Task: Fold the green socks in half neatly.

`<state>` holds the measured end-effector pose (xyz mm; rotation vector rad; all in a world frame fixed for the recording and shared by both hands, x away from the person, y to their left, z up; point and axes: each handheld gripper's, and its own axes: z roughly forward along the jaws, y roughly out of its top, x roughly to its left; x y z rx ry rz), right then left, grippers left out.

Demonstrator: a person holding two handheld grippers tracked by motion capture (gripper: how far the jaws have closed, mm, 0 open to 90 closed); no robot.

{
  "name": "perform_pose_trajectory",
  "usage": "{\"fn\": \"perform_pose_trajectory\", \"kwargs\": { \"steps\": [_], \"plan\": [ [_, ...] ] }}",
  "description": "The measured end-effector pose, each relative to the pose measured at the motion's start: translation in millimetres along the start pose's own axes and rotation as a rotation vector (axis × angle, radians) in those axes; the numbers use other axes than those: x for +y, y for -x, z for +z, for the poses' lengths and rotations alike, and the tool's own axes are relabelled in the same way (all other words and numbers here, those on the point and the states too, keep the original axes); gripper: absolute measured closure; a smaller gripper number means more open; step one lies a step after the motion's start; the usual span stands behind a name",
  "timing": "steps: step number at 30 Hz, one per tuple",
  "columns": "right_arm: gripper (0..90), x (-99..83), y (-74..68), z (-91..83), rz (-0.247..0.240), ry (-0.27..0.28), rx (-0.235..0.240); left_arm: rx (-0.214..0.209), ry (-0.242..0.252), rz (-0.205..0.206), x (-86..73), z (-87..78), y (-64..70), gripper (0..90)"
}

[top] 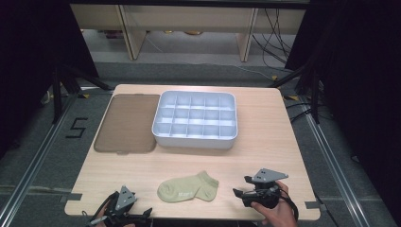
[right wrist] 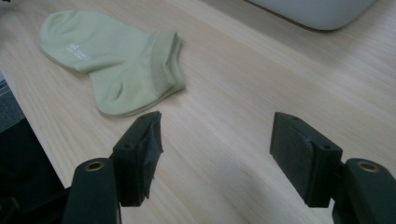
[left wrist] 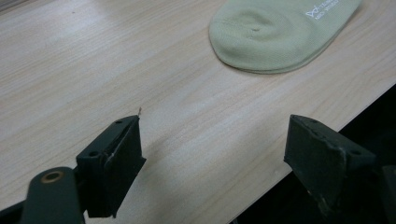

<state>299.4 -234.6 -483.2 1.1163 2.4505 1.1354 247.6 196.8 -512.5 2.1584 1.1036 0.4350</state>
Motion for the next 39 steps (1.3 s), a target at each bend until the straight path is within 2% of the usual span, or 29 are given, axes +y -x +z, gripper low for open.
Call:
{"fn": "perform_pose_trajectory", "kwargs": {
  "steps": [1,2,7,10,15,16,17,18,20,24,27,33,38,39],
  "plan": [
    [36.9,2.3,0.4,3.1,-0.040,0.003,0.000,0.001,0.001,0.008,0.2,-0.2,-0.4,18.4],
    [38.1,5.5,-2.8,8.2,-0.054,0.004,0.013,-0.001,-0.014,0.027,0.3,-1.2,-1.4,18.4],
    [42.7,12.1,-8.0,18.3,-0.074,-0.010,0.030,-0.001,-0.019,0.035,0.5,-1.6,-2.0,18.4],
    [46.4,21.8,-11.7,28.6,-0.113,-0.002,0.035,-0.002,-0.019,0.028,0.3,-1.5,-1.6,18.4],
    [49.3,29.0,-17.3,39.0,-0.119,-0.019,0.043,-0.005,-0.015,0.014,0.0,-1.2,-0.5,18.4],
    [49.9,31.8,-19.1,44.1,-0.126,-0.036,0.045,-0.008,-0.008,0.024,0.3,-1.6,-0.6,18.4],
    [50.2,32.2,-19.9,47.3,-0.124,-0.023,0.042,-0.007,-0.001,0.013,0.1,-1.0,0.2,18.4],
    [51.0,34.0,-20.1,47.9,-0.124,-0.046,0.048,-0.007,-0.017,0.032,0.4,-2.0,-1.1,18.4],
    [52.2,35.7,-19.6,53.3,-0.140,-0.035,0.042,-0.006,-0.015,0.031,0.3,-1.5,-1.0,18.4],
    [53.7,39.9,-20.7,58.9,-0.119,-0.049,0.047,-0.006,-0.016,0.031,0.3,-1.6,-1.2,18.4],
    [55.1,41.7,-19.7,61.7,-0.134,-0.050,0.047,-0.005,-0.016,0.030,0.3,-1.7,-1.2,18.4],
    [56.3,45.7,-20.5,68.7,-0.122,-0.104,0.067,-0.007,-0.017,0.032,0.4,-2.3,-1.3,18.4],
    [57.3,45.7,-22.0,74.6,-0.124,-0.098,0.068,-0.006,-0.017,0.036,0.8,-3.1,-2.1,18.4],
    [57.4,46.4,-22.2,74.2,-0.128,-0.117,0.073,-0.006,-0.016,0.034,0.7,-3.0,-1.9,18.4]
  ]
}}
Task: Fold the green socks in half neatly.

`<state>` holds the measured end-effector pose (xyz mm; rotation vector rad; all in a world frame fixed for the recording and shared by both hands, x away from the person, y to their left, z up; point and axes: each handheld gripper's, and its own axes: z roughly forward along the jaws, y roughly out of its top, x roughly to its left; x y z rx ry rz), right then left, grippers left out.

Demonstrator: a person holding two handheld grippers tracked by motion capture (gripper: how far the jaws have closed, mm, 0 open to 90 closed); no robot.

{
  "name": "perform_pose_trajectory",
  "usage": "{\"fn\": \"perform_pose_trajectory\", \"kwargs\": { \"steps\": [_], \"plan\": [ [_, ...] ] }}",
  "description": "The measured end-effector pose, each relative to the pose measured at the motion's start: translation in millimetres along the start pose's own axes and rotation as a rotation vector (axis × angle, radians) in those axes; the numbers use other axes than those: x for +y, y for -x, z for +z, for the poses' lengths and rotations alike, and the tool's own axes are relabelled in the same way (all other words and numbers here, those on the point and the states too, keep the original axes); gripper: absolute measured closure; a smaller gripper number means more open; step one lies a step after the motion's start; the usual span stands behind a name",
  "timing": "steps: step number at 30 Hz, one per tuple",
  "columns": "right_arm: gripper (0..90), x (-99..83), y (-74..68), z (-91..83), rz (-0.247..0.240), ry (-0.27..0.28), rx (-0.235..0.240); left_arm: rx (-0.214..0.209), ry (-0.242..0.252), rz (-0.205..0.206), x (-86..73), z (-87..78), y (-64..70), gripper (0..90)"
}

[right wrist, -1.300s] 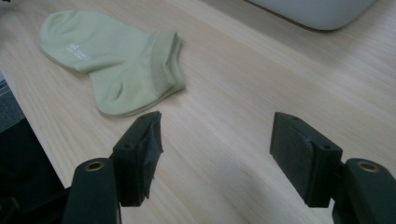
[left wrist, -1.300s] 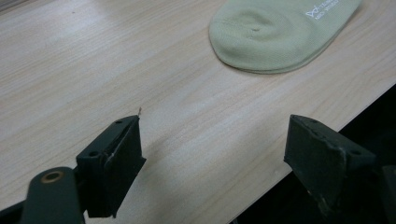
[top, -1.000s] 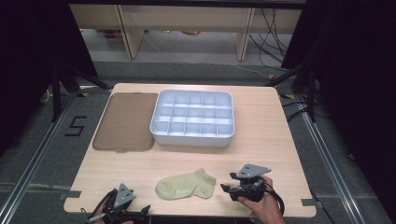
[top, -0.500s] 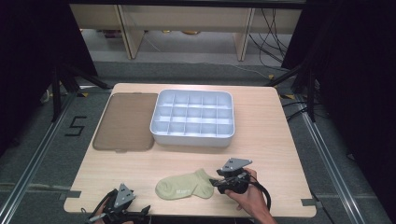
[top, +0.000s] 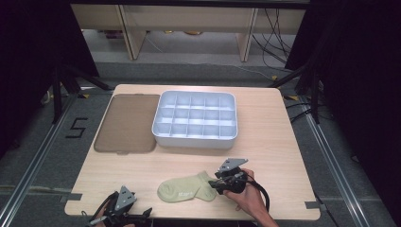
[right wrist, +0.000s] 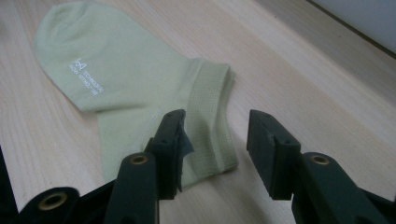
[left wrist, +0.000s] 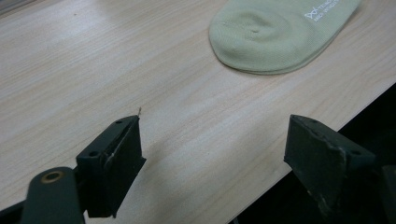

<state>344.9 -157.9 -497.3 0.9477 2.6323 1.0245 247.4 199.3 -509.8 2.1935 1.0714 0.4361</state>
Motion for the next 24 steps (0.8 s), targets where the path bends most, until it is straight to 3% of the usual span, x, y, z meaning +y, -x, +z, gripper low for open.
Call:
{"fn": "perform_pose_trajectory", "kwargs": {
  "steps": [4,7,24],
  "plan": [
    [59.7,1.0,-0.7,4.3,-0.014,0.006,0.004,-0.006,0.028,-0.041,-0.5,2.1,3.5,18.4],
    [61.3,1.0,-1.4,5.8,-0.012,-0.006,0.003,-0.010,0.031,-0.045,-0.5,2.2,4.0,18.4],
    [70.0,-2.9,2.1,6.3,0.019,-0.022,0.012,-0.001,0.024,-0.017,-0.1,0.6,2.7,18.4]
  ]
}}
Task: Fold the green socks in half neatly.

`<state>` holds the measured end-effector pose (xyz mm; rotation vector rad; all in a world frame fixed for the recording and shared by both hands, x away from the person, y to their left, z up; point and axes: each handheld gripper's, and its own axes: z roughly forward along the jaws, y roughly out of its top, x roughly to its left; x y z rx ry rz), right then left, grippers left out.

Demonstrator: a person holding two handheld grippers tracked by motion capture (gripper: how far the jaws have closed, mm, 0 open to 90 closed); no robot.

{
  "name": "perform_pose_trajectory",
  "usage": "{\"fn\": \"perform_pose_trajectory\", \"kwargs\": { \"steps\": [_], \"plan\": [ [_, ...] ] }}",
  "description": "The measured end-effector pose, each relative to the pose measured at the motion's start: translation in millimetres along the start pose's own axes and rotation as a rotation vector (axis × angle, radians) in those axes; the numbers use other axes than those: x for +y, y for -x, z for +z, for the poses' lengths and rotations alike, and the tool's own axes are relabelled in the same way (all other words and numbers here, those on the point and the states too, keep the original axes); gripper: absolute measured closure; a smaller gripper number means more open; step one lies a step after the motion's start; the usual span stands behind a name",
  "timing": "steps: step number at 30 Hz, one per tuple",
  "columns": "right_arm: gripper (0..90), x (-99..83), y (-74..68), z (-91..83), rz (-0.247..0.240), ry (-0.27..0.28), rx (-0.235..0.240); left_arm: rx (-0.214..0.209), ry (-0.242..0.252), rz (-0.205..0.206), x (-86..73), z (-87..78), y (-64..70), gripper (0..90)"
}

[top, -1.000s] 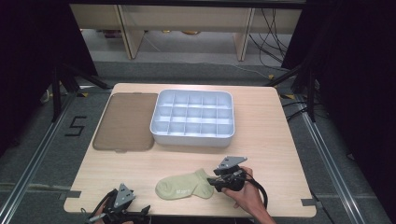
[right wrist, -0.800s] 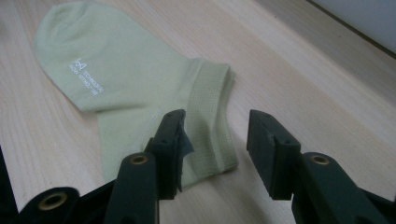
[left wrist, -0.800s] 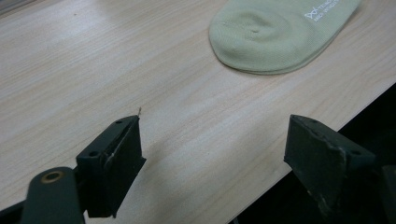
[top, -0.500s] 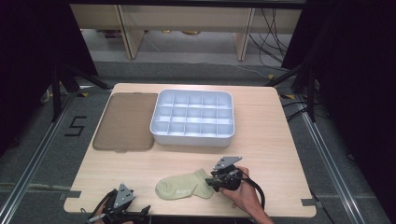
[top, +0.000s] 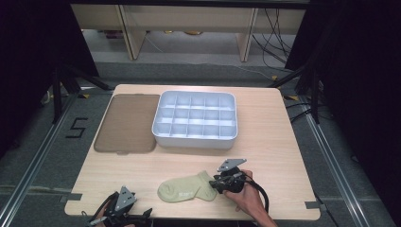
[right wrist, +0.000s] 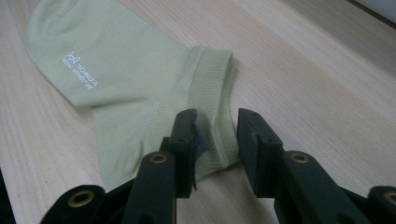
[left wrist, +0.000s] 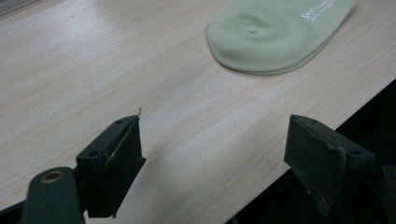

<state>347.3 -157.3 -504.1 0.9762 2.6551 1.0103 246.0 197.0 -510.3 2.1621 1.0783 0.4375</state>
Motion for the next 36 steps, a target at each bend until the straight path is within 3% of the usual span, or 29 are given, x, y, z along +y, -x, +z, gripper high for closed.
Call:
{"fn": "perform_pose_trajectory", "kwargs": {
  "steps": [4,5,6,9,13,14,17,19,21,22,24,25,29,31,32,36],
  "plan": [
    [77.8,-1.4,-1.1,-2.4,0.034,-0.009,0.037,0.000,0.000,-0.002,-0.1,-0.6,0.0,18.4],
    [77.8,-1.4,-1.1,-2.4,0.034,-0.009,0.037,-0.003,0.003,-0.025,-0.5,-0.1,1.1,18.4],
    [78.4,-1.7,0.3,-2.1,0.017,-0.001,0.029,0.020,-0.001,-0.014,-0.5,0.2,0.4,18.4],
    [79.8,-3.1,2.5,-8.5,0.016,0.003,0.062,-0.005,0.002,-0.018,-0.4,-1.0,-0.2,18.4],
    [80.5,-5.3,3.6,-18.3,0.008,0.015,0.084,-0.004,0.007,-0.023,-0.7,-0.8,-0.3,18.4],
    [80.6,-5.7,3.7,-21.1,0.006,0.007,0.089,0.001,-0.007,-0.005,-0.6,-1.8,-1.6,18.4],
    [80.7,-7.7,5.0,-25.7,-0.007,0.012,0.088,0.005,-0.013,0.002,-0.7,-1.7,-1.8,18.4],
    [80.8,-9.5,6.6,-32.4,0.004,-0.002,0.097,0.003,0.006,-0.022,-0.8,-1.2,-0.2,18.4],
    [80.9,-13.9,11.5,-39.8,-0.010,-0.005,0.096,0.003,-0.014,-0.004,-0.5,-2.4,-1.6,18.8],
    [80.9,-15.9,13.6,-41.6,-0.015,-0.008,0.096,-0.025,0.020,-0.039,-0.3,-1.0,0.1,18.8],
    [80.9,-17.7,14.5,-43.0,0.001,-0.009,0.102,-0.037,0.004,-0.038,0.8,-2.9,-0.3,18.8],
    [80.9,-20.9,18.3,-46.4,-0.004,-0.016,0.093,-0.041,0.028,-0.057,1.3,-2.2,1.1,18.9],
    [80.9,-27.0,25.3,-49.8,-0.006,-0.044,0.098,-0.063,0.059,-0.055,5.7,-1.5,3.0,19.0],
    [80.9,-28.3,26.0,-48.8,-0.007,-0.046,0.100,-0.076,0.046,-0.052,7.3,-1.5,2.7,18.9],
    [80.9,-29.4,26.5,-49.4,0.000,-0.057,0.092,-0.086,0.071,-0.083,8.5,0.8,4.8,18.9],
    [80.9,-31.7,29.4,-47.9,0.006,-0.069,0.084,-0.117,0.078,-0.104,18.0,7.2,8.1,19.0]
  ]
}}
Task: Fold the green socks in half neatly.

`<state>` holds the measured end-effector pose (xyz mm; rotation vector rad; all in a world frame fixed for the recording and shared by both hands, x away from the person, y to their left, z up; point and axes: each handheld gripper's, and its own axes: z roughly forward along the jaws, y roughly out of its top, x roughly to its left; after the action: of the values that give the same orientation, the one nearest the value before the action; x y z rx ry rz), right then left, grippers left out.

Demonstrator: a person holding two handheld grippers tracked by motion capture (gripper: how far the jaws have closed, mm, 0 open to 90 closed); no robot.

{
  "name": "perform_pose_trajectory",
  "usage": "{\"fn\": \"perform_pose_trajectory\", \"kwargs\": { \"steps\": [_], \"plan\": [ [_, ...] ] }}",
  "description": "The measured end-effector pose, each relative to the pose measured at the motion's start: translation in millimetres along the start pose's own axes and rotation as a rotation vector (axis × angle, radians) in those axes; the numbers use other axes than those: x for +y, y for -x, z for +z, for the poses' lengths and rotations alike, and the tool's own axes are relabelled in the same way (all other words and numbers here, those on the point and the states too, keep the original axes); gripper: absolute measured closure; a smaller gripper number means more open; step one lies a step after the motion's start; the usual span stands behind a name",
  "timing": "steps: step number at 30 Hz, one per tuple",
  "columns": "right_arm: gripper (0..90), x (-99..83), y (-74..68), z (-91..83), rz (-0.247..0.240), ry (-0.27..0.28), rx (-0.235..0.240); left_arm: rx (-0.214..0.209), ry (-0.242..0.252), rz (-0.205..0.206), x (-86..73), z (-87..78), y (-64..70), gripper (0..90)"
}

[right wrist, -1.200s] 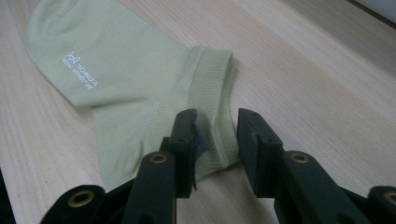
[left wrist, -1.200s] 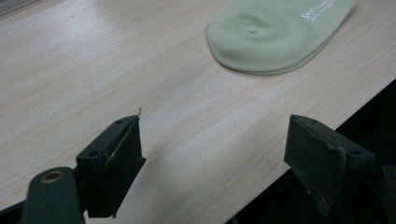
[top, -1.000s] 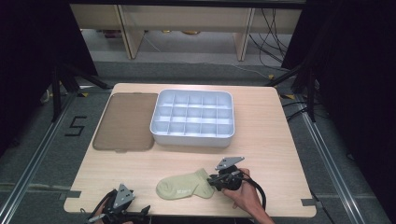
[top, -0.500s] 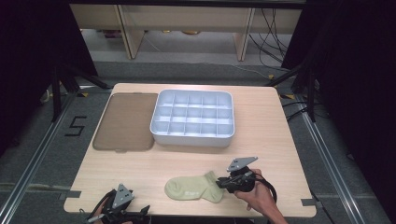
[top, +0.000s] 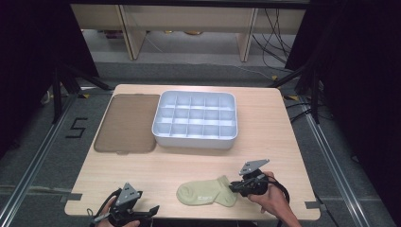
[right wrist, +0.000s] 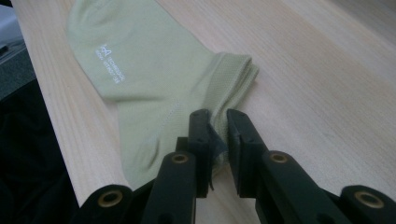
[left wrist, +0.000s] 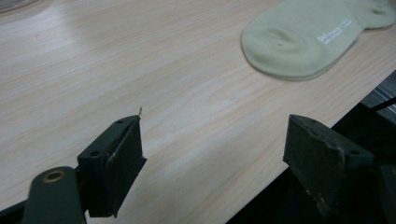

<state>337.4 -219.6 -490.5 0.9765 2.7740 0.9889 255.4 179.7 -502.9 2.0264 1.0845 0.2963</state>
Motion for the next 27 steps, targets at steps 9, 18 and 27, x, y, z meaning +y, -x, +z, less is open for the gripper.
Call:
{"fn": "perform_pose_trajectory", "kwargs": {
  "steps": [9,18,27],
  "plan": [
    [80.6,-1.7,3.9,3.6,-0.015,0.002,-0.006,-0.054,-0.071,0.040,30.7,29.4,11.4,25.8],
    [80.1,-1.9,4.3,3.6,-0.038,0.005,-0.014,-0.075,-0.128,0.058,44.7,54.4,25.1,35.2],
    [79.8,-2.1,4.0,3.5,-0.038,0.008,-0.013,-0.072,-0.126,0.050,54.4,59.8,25.3,43.5]
  ]
}}
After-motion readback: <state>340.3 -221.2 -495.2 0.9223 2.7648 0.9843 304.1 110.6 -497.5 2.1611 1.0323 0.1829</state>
